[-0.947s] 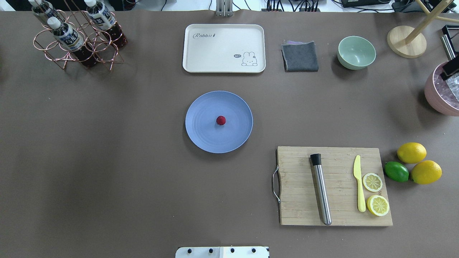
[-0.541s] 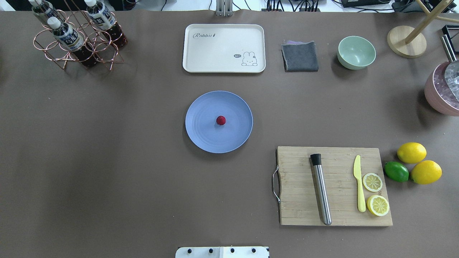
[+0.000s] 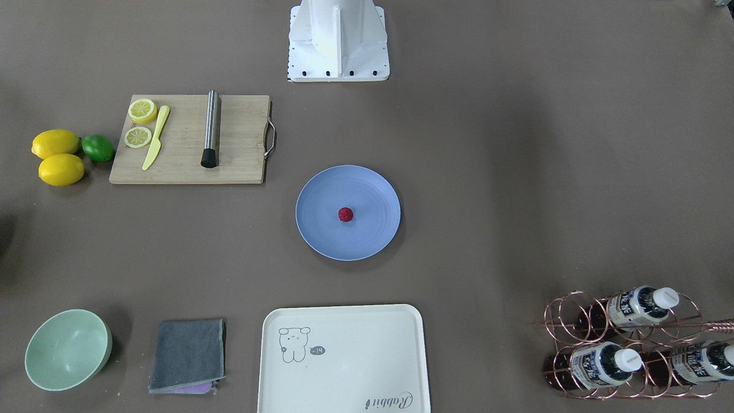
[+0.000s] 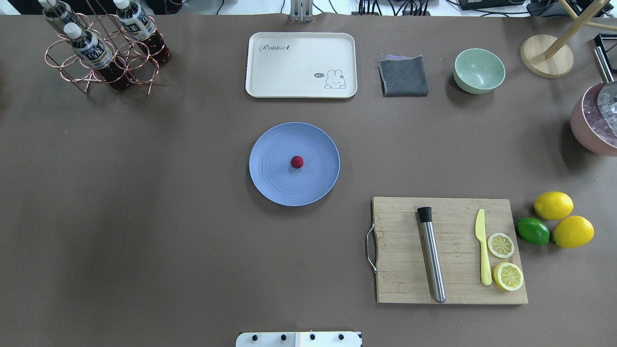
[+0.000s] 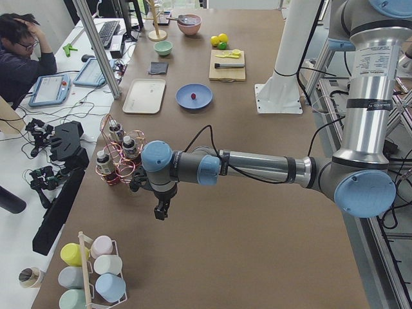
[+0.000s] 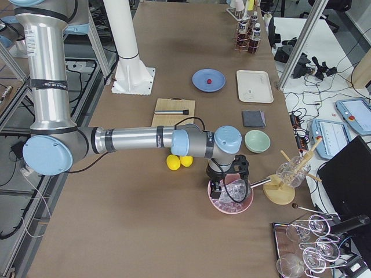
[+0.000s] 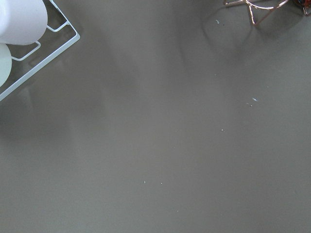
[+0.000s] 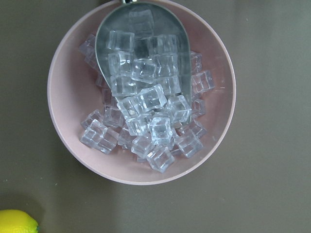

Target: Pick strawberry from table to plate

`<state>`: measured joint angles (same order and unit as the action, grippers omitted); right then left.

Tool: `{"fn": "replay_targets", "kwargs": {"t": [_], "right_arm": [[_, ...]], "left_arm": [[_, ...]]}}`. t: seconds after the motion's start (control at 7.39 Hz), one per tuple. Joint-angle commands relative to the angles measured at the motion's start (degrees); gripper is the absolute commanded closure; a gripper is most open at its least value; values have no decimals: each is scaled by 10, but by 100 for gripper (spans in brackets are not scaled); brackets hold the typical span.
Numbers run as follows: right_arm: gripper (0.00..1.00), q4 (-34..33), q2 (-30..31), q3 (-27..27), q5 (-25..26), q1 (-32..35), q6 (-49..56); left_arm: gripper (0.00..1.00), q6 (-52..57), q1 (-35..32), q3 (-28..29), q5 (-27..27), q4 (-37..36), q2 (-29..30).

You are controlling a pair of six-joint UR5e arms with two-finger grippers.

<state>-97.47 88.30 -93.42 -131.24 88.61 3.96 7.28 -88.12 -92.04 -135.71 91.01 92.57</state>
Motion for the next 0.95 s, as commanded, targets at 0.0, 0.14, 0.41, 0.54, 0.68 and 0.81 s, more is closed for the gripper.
{"fn": "replay_targets", "kwargs": {"t": [0.0,0.14,0.41,0.54,0.68,0.81], "right_arm": [[0,1,5,-3,2,1,0],[0,1,7,-4,2,1,0],[0,1,10,-1,2,1,1],[0,1,13,-4,1,1,0],[0,1,13,-4,0,1,0],[0,1,14,-4,1,1,0]], "left_arm": [[2,-5,2,9,1,-1,-4],[2,-4,1,12,2,-1,-5],[2,-6,0,14,1,-2,-6],[2,-6,0,16,1,-2,-6],[2,-6,-1,18,1,-2,-6],[2,-6,-1,26,1,-3,-6]]}}
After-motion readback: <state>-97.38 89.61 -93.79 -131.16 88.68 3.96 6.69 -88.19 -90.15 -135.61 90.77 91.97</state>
